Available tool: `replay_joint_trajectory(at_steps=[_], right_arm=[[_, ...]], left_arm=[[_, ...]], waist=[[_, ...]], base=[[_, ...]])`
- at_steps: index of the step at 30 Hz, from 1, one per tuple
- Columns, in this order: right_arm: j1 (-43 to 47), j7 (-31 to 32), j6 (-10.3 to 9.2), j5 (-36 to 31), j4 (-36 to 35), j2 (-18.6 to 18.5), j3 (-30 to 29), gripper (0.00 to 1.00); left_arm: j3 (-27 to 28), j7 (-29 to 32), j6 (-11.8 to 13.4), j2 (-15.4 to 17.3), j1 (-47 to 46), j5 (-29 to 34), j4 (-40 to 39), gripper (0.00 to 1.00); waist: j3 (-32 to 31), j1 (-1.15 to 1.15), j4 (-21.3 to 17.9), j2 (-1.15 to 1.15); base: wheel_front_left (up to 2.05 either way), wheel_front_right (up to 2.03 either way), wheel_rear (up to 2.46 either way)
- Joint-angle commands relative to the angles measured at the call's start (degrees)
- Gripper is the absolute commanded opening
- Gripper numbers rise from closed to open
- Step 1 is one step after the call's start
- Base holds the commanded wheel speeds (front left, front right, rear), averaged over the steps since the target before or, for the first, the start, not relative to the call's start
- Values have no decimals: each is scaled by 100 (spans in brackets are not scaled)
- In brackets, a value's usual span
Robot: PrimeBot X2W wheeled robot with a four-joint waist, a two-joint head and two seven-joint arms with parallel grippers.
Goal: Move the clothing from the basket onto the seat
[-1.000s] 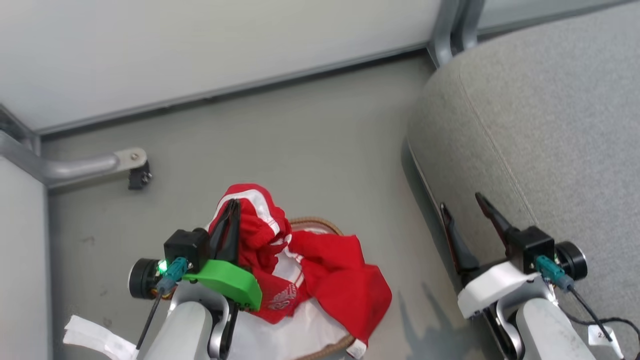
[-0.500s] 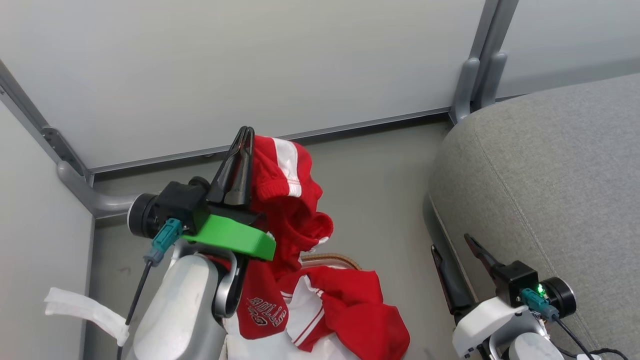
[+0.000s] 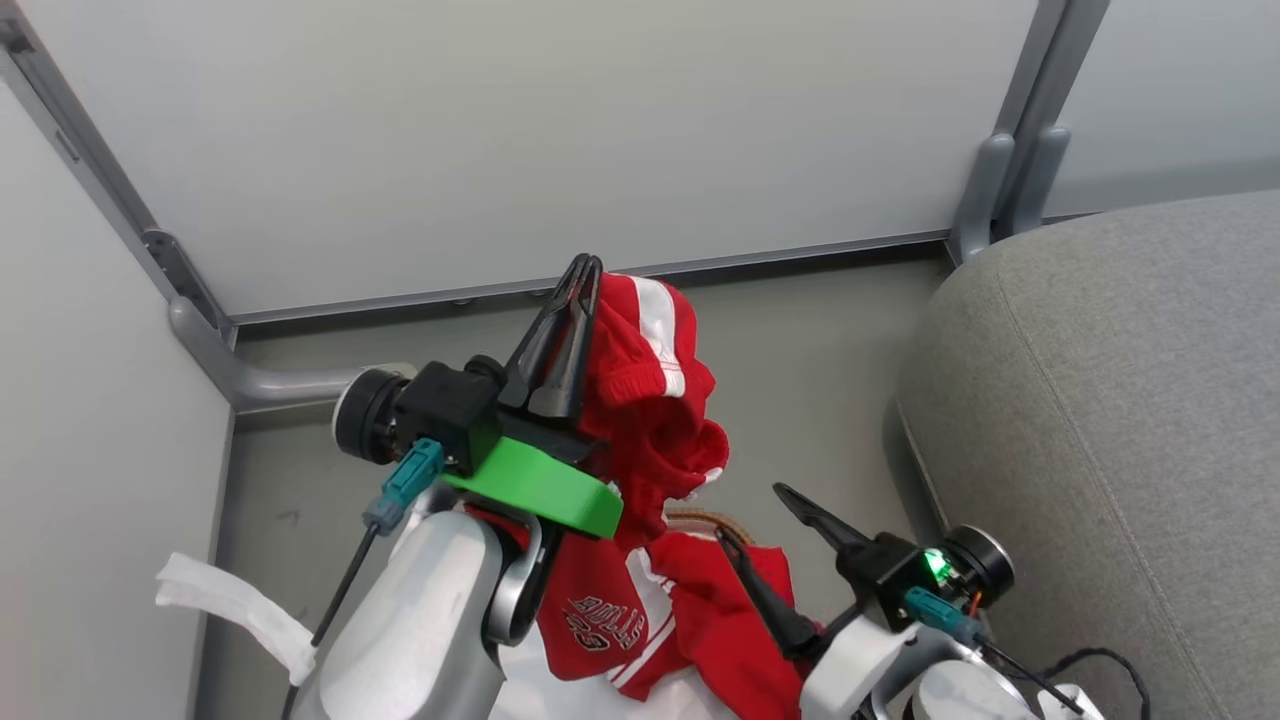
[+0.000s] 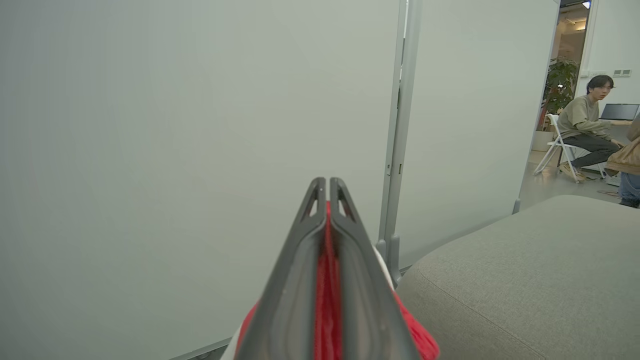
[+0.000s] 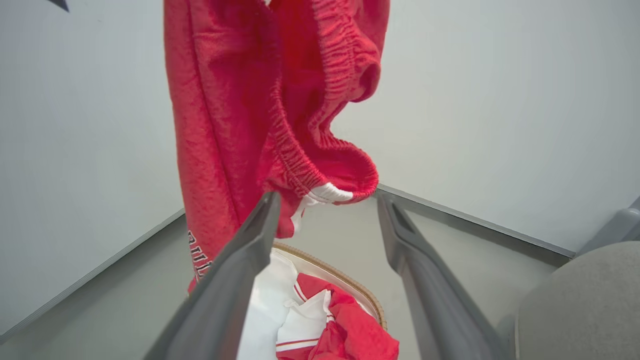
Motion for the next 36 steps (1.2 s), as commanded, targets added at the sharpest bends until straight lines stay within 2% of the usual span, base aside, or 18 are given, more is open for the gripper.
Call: replay_joint_trajectory(at_steps=[1,6,15,16,17,24,36], right_arm=[[-178,-27,-6,25,84,-38,138,100],[-744,-27,-6,17,439,-14,591,100],[-1384,-27,-6,138,1337,166,847,100],[-1387,-26,-6,195,1429,175,880,73],[-1397,-26,-6,290,1519,180,910,0],[-1443,-26,-6,571,1637,211,1054,0],[-1384,-26,-6,647,1525,220,1053,0]], left_arm=[[-72,-5,45,11,-133,-52,12,0],[-384,-5,88,11,-244,-223,-21,0],[-922,-5,212,11,-445,-505,-110,0],[-954,-5,229,11,-450,-539,-118,0],[-994,-5,240,11,-455,-558,-125,0],[-1040,-5,325,10,-471,-615,-138,0],[-945,-5,333,10,-430,-567,-110,0]], waist=[[34,1,114,0],[100,1,360,0],[203,1,825,0],[205,1,850,0],[206,1,886,0],[261,1,914,0],[255,1,800,0]], base=[[0,0,0],[0,0,0],[0,0,0],[0,0,0],[0,0,0],[0,0,0],[0,0,0]])
